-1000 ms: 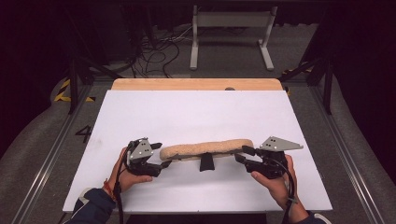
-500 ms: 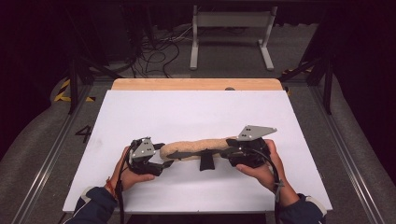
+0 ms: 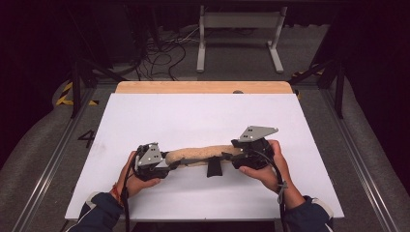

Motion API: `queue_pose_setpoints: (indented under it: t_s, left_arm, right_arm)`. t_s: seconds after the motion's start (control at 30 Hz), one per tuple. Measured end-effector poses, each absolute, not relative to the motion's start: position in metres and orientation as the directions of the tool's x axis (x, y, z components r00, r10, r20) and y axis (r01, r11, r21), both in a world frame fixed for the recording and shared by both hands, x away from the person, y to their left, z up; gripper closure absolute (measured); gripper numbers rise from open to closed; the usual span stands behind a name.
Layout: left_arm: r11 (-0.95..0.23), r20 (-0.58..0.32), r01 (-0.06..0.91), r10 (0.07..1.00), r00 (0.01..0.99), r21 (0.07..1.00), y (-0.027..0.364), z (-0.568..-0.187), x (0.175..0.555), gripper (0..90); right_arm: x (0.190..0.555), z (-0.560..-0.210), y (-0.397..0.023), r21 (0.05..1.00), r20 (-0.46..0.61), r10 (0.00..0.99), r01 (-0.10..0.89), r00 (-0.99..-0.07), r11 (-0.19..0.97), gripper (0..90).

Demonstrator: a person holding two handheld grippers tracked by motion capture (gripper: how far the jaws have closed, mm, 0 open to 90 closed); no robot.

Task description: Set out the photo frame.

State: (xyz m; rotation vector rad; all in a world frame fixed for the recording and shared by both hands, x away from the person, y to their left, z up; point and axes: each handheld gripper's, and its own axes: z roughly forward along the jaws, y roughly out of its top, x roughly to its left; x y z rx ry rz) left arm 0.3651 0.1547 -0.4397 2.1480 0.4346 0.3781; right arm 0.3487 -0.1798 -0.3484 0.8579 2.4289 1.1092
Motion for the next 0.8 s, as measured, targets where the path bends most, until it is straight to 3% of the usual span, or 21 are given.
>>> queue_pose_setpoints:
  t_s: [0.23,0.37,0.5,0.8]
  left_arm:
    - [-0.535,0.094,0.173,0.435,0.895,0.827,0.157,-0.440,0.364,56.2]
    - [-0.548,0.106,0.161,0.423,0.900,0.821,0.157,-0.439,0.362,58.2]
    - [-0.561,0.120,0.149,0.415,0.902,0.814,0.157,-0.438,0.358,59.6]
    - [-0.579,0.133,0.126,0.383,0.914,0.805,0.155,-0.437,0.344,63.7]
  right_arm:
    - [0.332,-0.353,-0.198,0.809,0.007,0.662,0.393,-0.750,0.437,58.4]
    - [0.322,-0.356,-0.213,0.807,0.018,0.683,0.414,-0.730,0.421,74.3]
    - [0.326,-0.368,-0.227,0.773,-0.009,0.733,0.460,-0.680,0.437,83.6]
    - [0.349,-0.389,-0.239,0.754,-0.012,0.808,0.526,-0.589,0.394,86.9]
